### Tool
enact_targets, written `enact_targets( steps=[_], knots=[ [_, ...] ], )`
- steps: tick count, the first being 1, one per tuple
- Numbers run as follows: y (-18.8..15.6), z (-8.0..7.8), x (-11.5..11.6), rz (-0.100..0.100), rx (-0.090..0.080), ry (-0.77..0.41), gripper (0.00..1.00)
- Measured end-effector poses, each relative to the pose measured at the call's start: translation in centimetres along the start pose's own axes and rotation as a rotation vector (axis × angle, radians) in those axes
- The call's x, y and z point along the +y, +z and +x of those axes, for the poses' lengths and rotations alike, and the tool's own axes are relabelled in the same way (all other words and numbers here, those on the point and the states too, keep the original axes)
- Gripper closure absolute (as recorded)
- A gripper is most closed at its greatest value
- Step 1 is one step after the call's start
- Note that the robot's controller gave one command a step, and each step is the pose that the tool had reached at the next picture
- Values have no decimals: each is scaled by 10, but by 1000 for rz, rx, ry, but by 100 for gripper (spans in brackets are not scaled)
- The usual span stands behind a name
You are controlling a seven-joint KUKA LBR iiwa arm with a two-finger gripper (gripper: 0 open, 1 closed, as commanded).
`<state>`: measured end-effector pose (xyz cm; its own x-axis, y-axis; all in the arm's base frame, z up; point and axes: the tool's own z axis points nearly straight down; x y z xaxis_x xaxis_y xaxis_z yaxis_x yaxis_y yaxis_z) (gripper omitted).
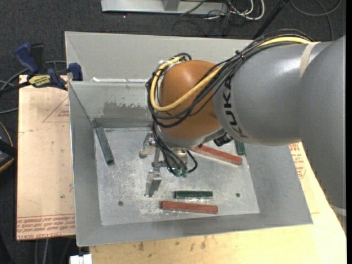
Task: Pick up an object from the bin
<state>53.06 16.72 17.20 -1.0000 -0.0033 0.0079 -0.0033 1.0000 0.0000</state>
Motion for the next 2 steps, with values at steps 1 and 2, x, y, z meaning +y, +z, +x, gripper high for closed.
enact_targets(
  steps=[1,2],
  knots=[
    [-4,-2,-1,-1,-8,3,0],
    [16,11,-41,-2,-9,-76,0]
  ],
)
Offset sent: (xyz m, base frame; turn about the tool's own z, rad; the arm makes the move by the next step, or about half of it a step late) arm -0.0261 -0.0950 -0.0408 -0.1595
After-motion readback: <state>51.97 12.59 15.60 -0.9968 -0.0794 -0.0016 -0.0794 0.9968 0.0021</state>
